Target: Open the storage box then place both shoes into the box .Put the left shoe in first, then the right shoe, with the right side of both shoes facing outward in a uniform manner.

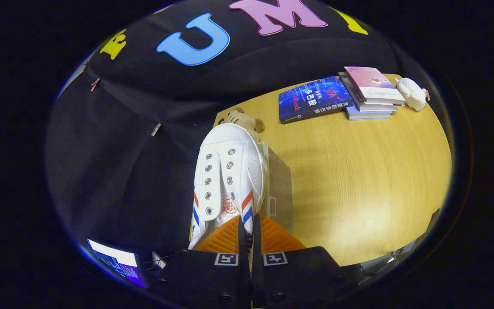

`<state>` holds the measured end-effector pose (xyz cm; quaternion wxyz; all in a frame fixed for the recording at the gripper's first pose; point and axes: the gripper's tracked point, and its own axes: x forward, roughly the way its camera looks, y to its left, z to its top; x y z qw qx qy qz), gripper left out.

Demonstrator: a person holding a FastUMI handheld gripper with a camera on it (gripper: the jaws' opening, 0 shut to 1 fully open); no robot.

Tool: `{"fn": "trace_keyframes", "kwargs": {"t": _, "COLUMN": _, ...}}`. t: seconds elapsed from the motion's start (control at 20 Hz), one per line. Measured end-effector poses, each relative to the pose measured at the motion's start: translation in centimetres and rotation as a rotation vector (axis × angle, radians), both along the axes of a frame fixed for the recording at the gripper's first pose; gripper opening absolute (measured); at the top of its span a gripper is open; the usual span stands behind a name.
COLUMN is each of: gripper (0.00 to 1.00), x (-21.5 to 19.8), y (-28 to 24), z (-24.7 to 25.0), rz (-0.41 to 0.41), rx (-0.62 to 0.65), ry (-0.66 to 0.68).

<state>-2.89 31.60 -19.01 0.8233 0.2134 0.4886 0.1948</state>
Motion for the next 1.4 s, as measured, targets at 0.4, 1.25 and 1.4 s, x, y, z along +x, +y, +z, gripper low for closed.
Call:
{"fn": "trace_keyframes", "kwargs": {"t": 0.4, "gripper": 0.06, "x": 0.3, "y": 3.0, "z": -4.7, "rz": 0.028, "rx": -0.157, "ry": 0.012}}
{"fn": "trace_keyframes", "kwargs": {"t": 1.25, "gripper": 0.99, "x": 1.3, "y": -4.0, "z": 2.6, "rz": 0.011, "rx": -0.203, "ry": -0.279}}
{"fn": "trace_keyframes", "kwargs": {"t": 1.4, "gripper": 0.99, "x": 2.4, "y": -8.7, "z": 5.5, "rz": -0.034, "rx": -0.233, "ry": -0.385}}
